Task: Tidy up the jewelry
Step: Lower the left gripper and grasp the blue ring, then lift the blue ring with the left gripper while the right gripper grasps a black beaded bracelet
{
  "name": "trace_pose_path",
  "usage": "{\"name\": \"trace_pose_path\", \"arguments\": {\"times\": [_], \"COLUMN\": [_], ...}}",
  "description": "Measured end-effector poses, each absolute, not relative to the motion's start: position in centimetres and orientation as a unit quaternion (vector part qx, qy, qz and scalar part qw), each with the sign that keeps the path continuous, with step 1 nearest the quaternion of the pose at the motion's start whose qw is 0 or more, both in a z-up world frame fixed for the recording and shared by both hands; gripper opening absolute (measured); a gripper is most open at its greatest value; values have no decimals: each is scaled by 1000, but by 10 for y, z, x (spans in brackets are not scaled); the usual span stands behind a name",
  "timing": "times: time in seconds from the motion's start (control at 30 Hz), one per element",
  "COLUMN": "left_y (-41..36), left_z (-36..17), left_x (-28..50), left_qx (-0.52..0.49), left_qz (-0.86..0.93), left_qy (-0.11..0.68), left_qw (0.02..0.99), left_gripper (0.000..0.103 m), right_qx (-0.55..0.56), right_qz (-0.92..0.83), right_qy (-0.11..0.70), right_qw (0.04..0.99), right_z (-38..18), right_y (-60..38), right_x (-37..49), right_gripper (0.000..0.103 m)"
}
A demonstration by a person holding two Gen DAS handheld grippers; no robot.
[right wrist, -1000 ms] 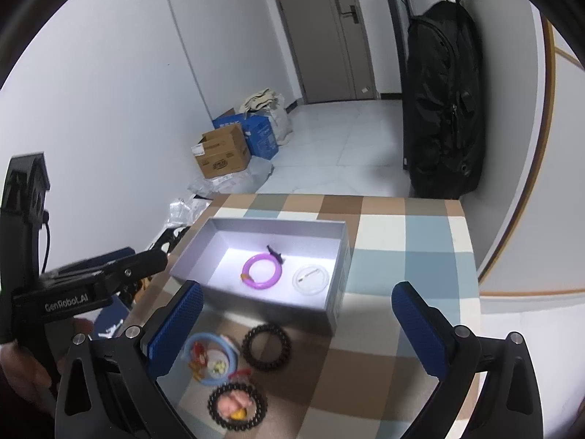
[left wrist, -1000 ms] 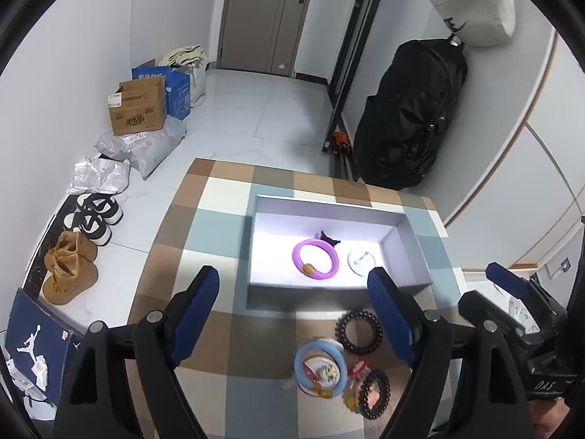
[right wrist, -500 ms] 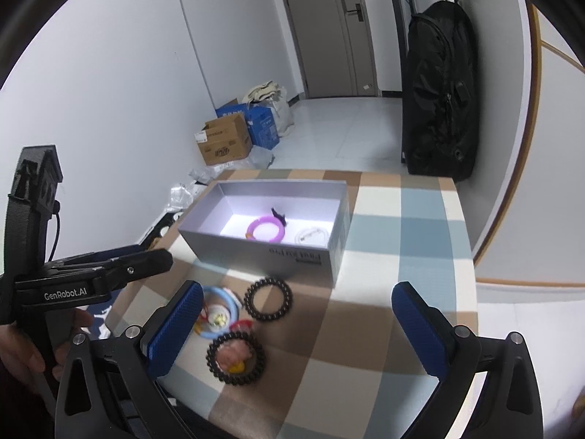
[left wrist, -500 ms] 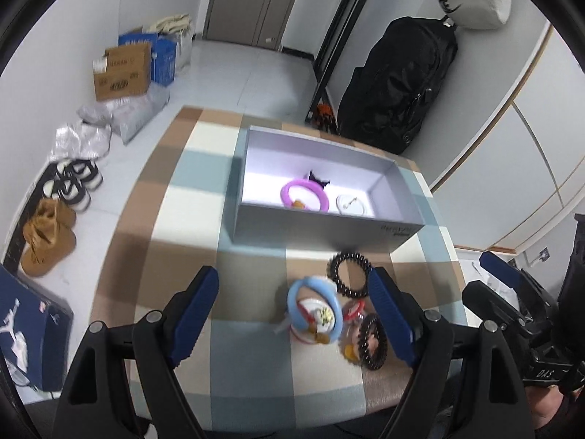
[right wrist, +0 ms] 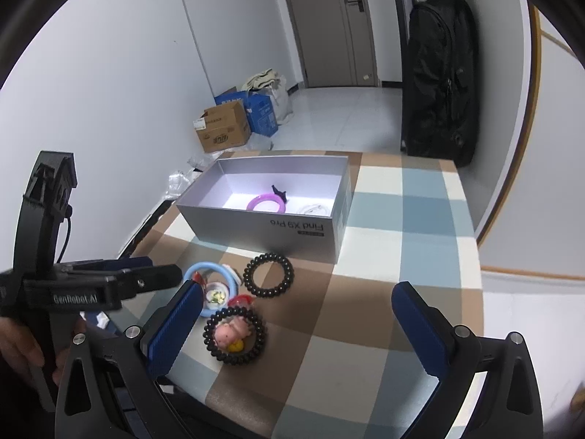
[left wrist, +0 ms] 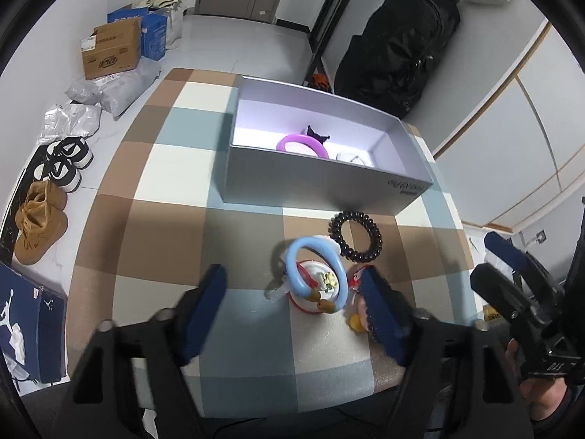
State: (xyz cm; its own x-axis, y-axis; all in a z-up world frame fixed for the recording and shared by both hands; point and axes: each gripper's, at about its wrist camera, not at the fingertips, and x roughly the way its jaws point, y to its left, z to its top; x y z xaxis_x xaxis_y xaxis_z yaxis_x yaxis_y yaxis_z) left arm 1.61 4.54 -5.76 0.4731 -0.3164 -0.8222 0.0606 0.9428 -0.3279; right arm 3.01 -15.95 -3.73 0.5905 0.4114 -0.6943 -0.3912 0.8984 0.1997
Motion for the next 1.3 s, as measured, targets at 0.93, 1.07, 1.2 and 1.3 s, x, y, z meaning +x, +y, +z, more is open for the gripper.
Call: {"name": "trace_pose_path", "arguments": {"times": [0.93, 1.07, 1.2, 1.3], "left_y": [56, 59, 66, 70], "left_z": [-62, -60, -57, -53], "left_x": [30, 33, 37, 38], "left_qx": [-196, -214, -245, -262], "left_qz": [-137, -150, -157, -163], "left_qy": [520, 516, 509, 503], "left_qw": [820, 816, 810, 807], "left_gripper": [3, 3, 3, 3], "right_qx": [26, 21, 22, 22], "right_qz": [225, 226, 227, 231], "right_qy": [401, 403, 407, 411], "right_qw": [888, 887, 885, 882], "right_z": [-37, -39, -41, -44], "right_y": [-164, -161, -160, -159], "right_x": [32, 32, 33, 32], "right_gripper": [103, 103, 103, 103]}}
